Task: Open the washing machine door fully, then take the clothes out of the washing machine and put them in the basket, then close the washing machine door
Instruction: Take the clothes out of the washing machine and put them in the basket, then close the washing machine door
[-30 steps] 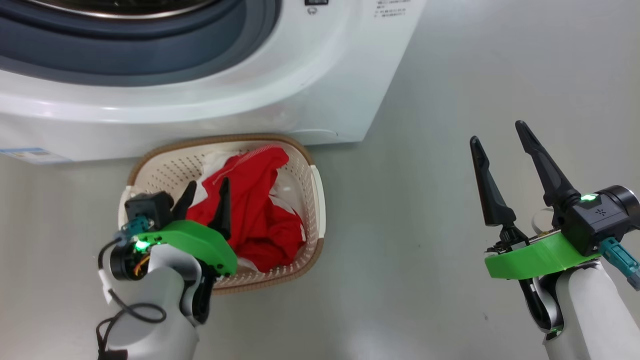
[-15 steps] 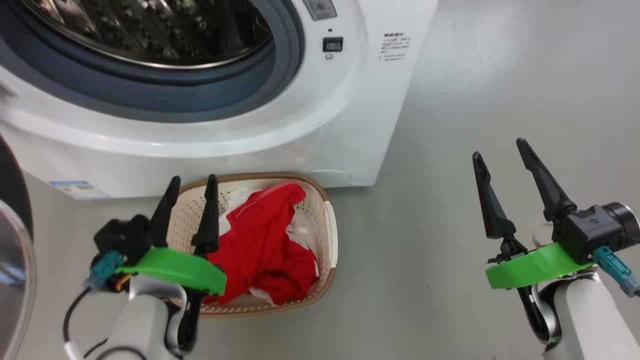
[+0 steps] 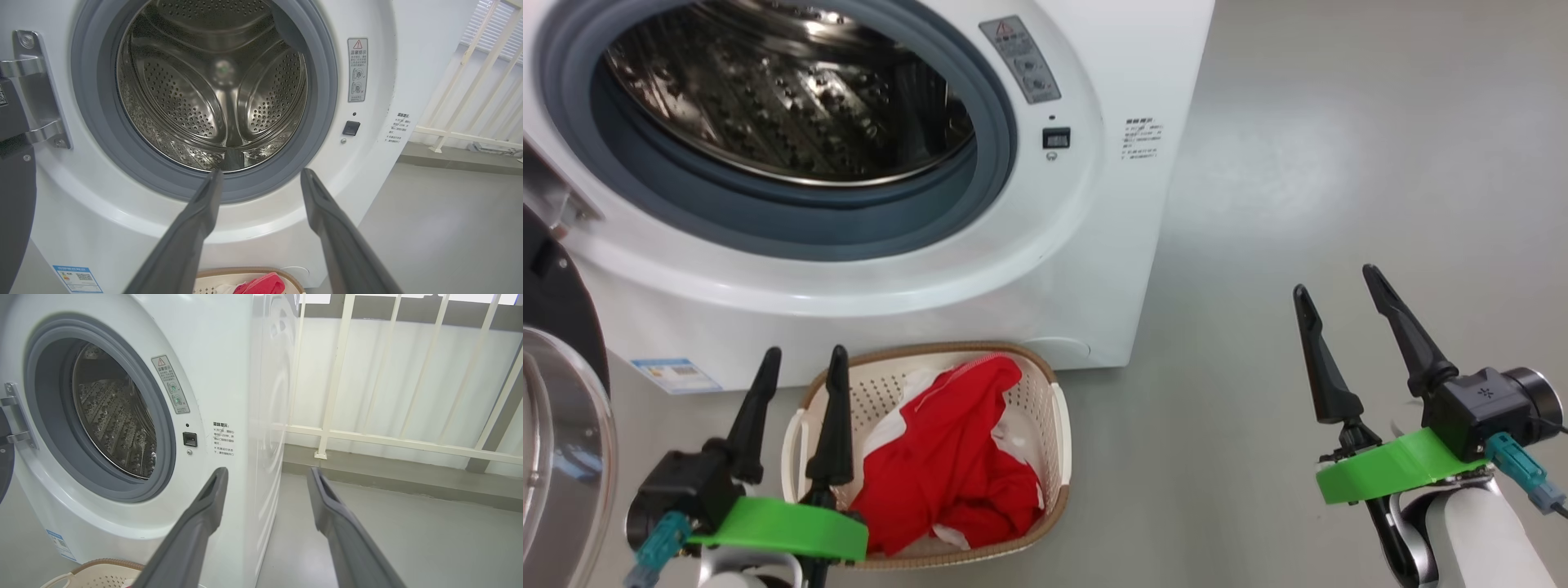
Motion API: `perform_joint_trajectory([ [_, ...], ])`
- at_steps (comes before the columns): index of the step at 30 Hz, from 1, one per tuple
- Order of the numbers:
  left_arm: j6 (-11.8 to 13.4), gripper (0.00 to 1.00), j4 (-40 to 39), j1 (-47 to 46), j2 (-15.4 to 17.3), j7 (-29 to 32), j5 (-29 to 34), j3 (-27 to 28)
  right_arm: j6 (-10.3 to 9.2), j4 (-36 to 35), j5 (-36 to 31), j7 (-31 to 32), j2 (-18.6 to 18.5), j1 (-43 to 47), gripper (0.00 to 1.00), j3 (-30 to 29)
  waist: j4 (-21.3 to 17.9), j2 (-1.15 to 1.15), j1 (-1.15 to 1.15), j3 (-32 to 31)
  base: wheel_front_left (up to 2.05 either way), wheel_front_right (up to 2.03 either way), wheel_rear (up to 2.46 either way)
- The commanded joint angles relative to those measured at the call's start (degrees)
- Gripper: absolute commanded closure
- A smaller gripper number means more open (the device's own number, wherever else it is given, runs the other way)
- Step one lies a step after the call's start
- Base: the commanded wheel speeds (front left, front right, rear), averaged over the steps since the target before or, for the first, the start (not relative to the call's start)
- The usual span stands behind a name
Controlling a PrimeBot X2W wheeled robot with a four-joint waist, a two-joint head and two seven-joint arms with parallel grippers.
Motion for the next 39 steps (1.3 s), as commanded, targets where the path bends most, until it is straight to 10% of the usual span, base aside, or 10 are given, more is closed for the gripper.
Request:
perform_joint_trajectory([
  [1, 0.2, 0.00, -2.6, 1.1, 1.4, -0.7, 0.8, 2.3, 0.20, -1.5, -0.6, -0.4, 0.0, 0.2, 0.00, 0.6, -0.5, 0.00, 0.00, -2.3, 0.00, 0.00, 0.00],
  [39, 4.1, 0.00, -12.4, 13.2, 2.5, 0.7, 2.8, 4.9, 0.20, -3.5, -0.1, -0.4, 0.4, 8.5, 0.00, -0.8, -1.1, 0.00, 0.00, -10.0, -0.08, 0.08, 0.00],
])
